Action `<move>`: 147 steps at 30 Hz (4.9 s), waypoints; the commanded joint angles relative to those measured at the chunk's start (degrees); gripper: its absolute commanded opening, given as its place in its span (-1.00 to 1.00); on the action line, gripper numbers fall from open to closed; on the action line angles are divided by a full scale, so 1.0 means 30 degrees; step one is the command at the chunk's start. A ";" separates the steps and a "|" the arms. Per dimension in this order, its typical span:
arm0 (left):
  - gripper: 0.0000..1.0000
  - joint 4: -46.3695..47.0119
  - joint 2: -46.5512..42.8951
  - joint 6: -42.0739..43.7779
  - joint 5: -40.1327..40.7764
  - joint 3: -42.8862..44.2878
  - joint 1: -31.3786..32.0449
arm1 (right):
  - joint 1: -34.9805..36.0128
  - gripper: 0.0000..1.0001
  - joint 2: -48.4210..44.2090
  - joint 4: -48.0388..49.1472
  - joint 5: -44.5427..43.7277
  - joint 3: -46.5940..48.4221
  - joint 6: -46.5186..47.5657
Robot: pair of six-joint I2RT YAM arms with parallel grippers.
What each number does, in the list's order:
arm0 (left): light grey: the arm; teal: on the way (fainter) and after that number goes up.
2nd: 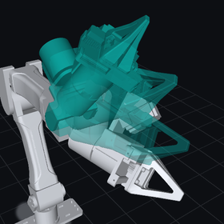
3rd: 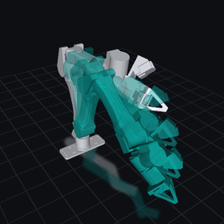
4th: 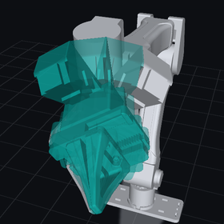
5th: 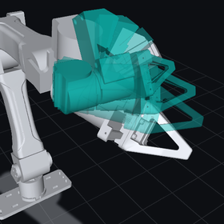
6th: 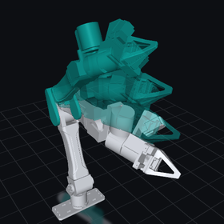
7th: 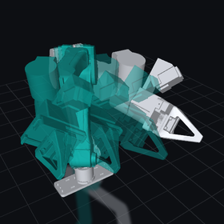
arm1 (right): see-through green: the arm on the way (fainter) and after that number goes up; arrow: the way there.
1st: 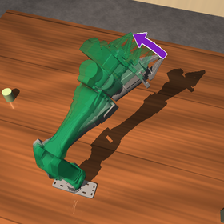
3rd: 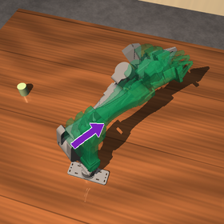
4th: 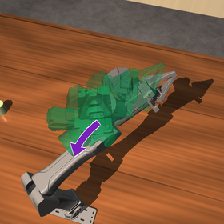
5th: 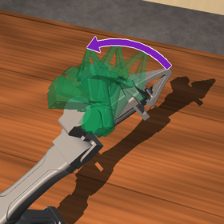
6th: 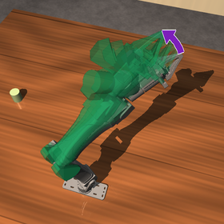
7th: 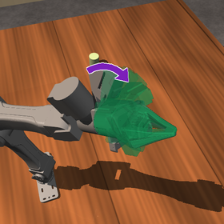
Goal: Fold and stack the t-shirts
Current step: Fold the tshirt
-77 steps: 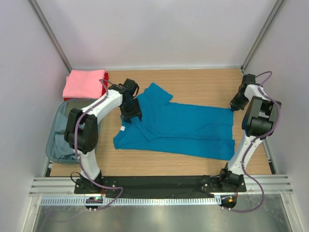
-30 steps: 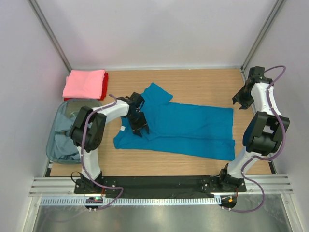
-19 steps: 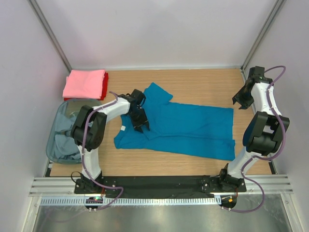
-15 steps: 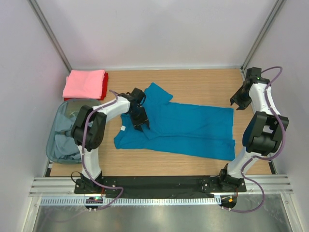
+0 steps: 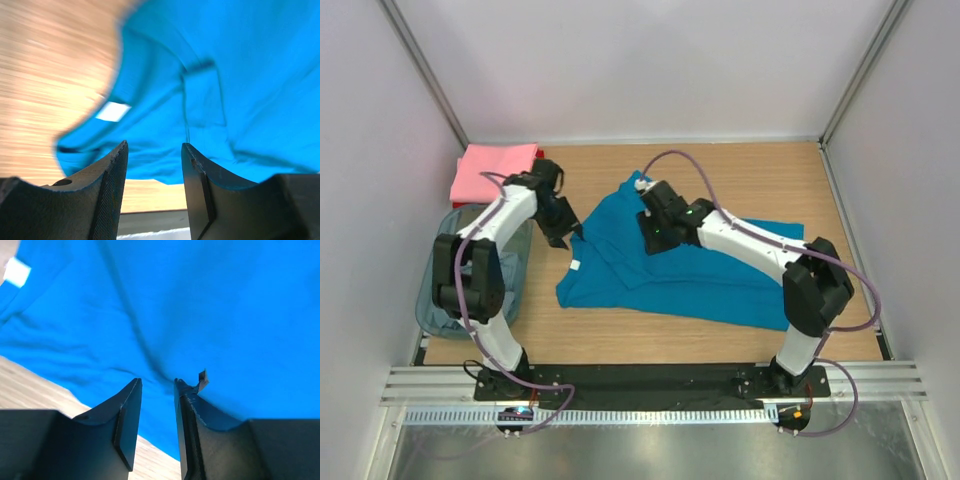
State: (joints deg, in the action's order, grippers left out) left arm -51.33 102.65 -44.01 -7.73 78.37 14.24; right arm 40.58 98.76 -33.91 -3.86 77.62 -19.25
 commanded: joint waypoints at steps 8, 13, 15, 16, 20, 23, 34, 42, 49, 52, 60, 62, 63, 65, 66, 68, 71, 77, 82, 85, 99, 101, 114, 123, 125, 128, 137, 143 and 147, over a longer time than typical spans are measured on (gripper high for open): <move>-0.03 0.0177 -0.1903 0.0256 -0.2725 -0.0048 -0.4658 | 0.5164 -0.25 0.4369 0.0349 -0.0912 0.3652 0.1699; -0.02 0.0294 -0.2399 0.0080 -0.3079 -0.0546 -0.4659 | 0.6161 -0.21 0.5107 -0.0151 -0.1904 0.3628 0.1640; -0.01 0.0323 -0.2547 0.0080 -0.3049 -0.0780 -0.4659 | 0.6337 -0.20 0.5107 -0.0006 -0.2199 0.3160 0.1611; -0.02 0.0381 -0.2576 0.0080 -0.3050 -0.0839 -0.4659 | 0.6395 -0.20 0.5136 0.0111 -0.2345 0.2897 0.1581; -0.02 0.0411 -0.2576 -0.0037 -0.3137 -0.0840 -0.4659 | 0.6396 -0.20 0.5078 0.0317 -0.3487 0.2339 0.1551; -0.02 0.0441 -0.2547 -0.0095 -0.3167 -0.0723 -0.4659 | 0.6425 -0.21 0.5136 0.0318 -0.3810 0.2104 0.1552; -0.01 0.0499 -0.2605 -0.0155 -0.2962 -0.0956 -0.4659 | 0.6425 -0.55 0.5224 0.0932 -0.5158 0.1195 0.1376; -0.02 0.0616 -0.2518 -0.0272 -0.2932 -0.0957 -0.4659 | 0.6396 -0.91 0.4346 0.0758 -0.5833 0.1400 0.1464; -0.01 0.0704 -0.2372 -0.0272 -0.2874 -0.1132 -0.4659 | 0.6191 -0.98 0.4170 0.0288 -0.6213 0.1927 0.1288; 0.00 0.0704 -0.2313 -0.0242 -0.2932 -0.1162 -0.4688 | 0.5986 -0.97 0.4053 0.0200 -0.6331 0.2249 0.1201; 0.00 0.0704 -0.2313 -0.0097 -0.2845 -0.1162 -0.4659 | 0.4845 -0.98 0.3759 0.0346 -0.5923 0.2426 0.0557; 0.00 0.0675 -0.2313 -0.0038 -0.2757 -0.1133 -0.4659 | 0.4260 -0.98 0.3905 0.0579 -0.5659 0.2426 0.0351; 0.01 0.0704 -0.2313 0.0021 -0.2699 -0.1103 -0.4659 | 0.4083 -0.98 0.3935 0.0639 -0.5454 0.2339 0.0090; 0.01 0.0559 -0.2284 0.0196 -0.2523 -0.1016 -0.4659 | 0.3439 -0.98 0.3994 0.0989 -0.5161 0.2251 -0.0117; 0.01 0.0558 -0.2312 0.0226 -0.2435 -0.0986 -0.4659 | 0.3205 -0.98 0.4110 0.1107 -0.5014 0.2134 -0.0437; 0.01 0.0470 -0.2342 0.0343 -0.2289 -0.0957 -0.4659 | 0.2417 -0.98 0.4315 0.1399 -0.4344 0.1929 -0.0761; 0.02 0.0382 -0.2401 0.0460 -0.2055 -0.0927 -0.4630 | 0.1682 -0.98 0.4375 0.1897 -0.3755 0.1636 -0.1202; 0.02 0.0118 -0.2225 0.0752 -0.1557 -0.0459 -0.4367 | 0.0801 -0.98 0.4433 0.2689 -0.3168 0.0670 -0.2283; 0.02 -0.0203 -0.2166 0.1105 -0.0883 0.0009 -0.4161 | 0.0449 -0.98 0.4287 0.2779 -0.3284 0.0287 -0.2929; 0.02 -0.0467 -0.2078 0.1368 -0.0211 0.0332 -0.3985 | 0.0420 -0.98 0.4287 0.2486 -0.3314 0.0112 -0.3661; 0.05 0.2608 0.1522 0.0432 -0.2229 0.5631 -0.2989 | -0.3587 0.05 0.4400 0.0788 0.0377 0.4258 -0.3782; 0.05 0.2550 0.2081 0.0228 -0.2346 0.6600 -0.2901 | -0.4381 0.07 0.5835 0.0726 0.1019 0.5438 -0.3402; 0.05 0.3572 -0.2280 -0.0447 -0.2375 -0.0190 -0.2784 | -0.7138 0.04 1.4100 0.0109 0.3100 1.5346 -0.1351; 0.05 0.3487 -0.2842 -0.0243 -0.2054 -0.0930 -0.2667 | -0.6964 0.01 1.5240 0.1871 0.6705 1.5841 0.0028; 0.05 0.3487 -0.2520 -0.0213 -0.1966 -0.0578 -0.2667 | -0.6731 0.01 1.5535 0.1957 0.6561 1.6428 0.0145; 0.04 0.3546 -0.1816 -0.0242 -0.2112 0.0184 -0.2667 | -0.6495 -0.01 1.5946 0.2163 0.6034 1.6954 0.0466; 0.04 0.4043 -0.2137 -0.0184 -0.1819 -0.0602 -0.2667 | -0.5705 -0.07 1.7702 0.2982 0.4336 1.8712 0.0496; 0.04 0.5152 -0.1582 -0.0710 -0.1731 -0.0518 -0.2638 | -0.5352 -0.81 1.7736 0.2663 0.3338 1.9390 0.0555; 0.04 0.7819 0.0489 0.0017 -0.2168 0.1318 -0.2345 | -0.5410 -0.77 1.5545 0.2049 0.3101 1.8160 0.0673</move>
State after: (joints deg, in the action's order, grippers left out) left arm -36.77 99.66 -45.52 -13.41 77.10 6.39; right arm 24.23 151.04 -24.75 7.42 133.71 -18.15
